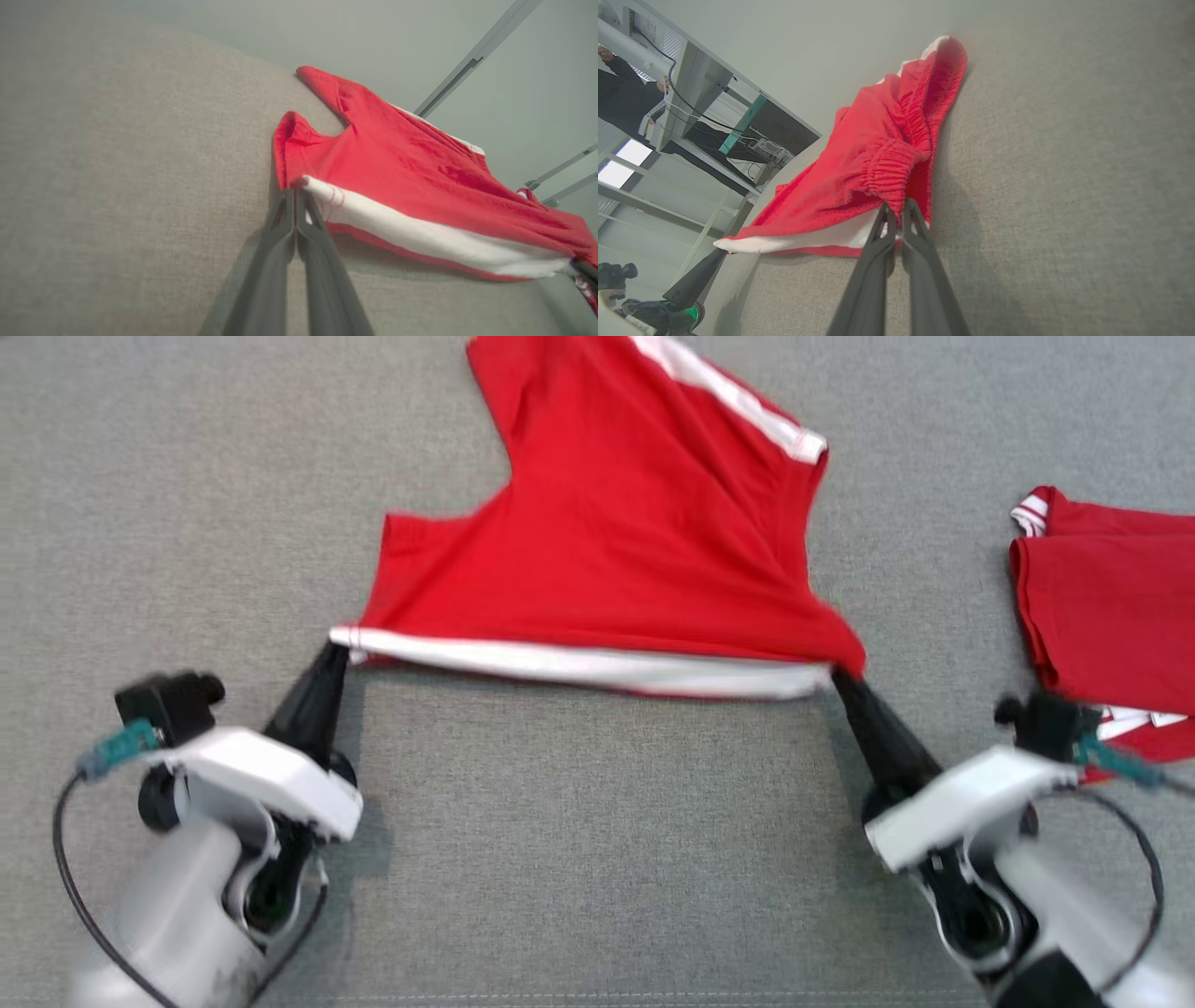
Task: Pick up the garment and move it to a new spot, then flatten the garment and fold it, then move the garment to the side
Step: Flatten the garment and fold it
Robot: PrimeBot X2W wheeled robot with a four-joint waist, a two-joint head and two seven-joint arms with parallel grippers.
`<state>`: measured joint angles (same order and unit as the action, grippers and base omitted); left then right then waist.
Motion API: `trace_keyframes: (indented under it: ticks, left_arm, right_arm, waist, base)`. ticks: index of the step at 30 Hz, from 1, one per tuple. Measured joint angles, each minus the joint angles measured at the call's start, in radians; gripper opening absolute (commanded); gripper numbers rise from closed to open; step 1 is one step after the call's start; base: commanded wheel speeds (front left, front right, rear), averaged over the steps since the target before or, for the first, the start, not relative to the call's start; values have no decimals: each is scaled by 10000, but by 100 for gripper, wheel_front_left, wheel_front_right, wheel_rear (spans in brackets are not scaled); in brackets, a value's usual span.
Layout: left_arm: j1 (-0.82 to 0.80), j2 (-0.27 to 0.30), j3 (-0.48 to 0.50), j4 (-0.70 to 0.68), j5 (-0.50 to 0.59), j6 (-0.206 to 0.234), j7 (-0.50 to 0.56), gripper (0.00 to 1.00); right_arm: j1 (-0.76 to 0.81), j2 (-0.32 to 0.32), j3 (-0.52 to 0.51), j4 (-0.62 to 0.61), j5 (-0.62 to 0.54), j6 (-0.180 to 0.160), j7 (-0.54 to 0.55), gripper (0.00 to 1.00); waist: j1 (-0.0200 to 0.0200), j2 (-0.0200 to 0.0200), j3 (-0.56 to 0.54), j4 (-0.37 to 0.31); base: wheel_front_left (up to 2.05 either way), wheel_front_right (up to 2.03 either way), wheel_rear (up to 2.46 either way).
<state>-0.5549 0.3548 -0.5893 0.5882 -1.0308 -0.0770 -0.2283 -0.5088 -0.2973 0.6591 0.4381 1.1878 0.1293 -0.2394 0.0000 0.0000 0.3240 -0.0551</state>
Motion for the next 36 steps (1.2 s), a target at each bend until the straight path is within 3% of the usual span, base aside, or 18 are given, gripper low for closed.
trace_keyframes:
  ticks: [11, 21, 29, 36]
  left_arm:
    - [3151, 52, -27, -2529, 311, 1354, -188, 0]
    - [5001, 441, -27, -4274, -36, 2397, 144, 0]
    - [5313, 732, 79, -5143, -77, 2832, 259, 0]
    - [5282, 819, 107, -5465, 10, 2905, 272, 0]
  right_arm:
    - [3796, -92, -1860, -1206, -1212, 2, -36, 0]
    - [6396, 888, -3856, -2669, -2581, 4, 1689, 0]
    - [7355, 2061, -5438, -4228, -4002, 4, 3154, 0]
    - [7268, 2437, -6008, -4870, -4987, 6, 3714, 0]
  waist:
    - [0, -1, -871, 444]
    - [0, 0, -1563, 777]
    - [0, 0, -1725, 920]
    - [0, 0, -1646, 858]
  base:
    - [0, 0, 0]
    - [0, 0, 0]
    - [0, 0, 0]
    - [0, 0, 0]
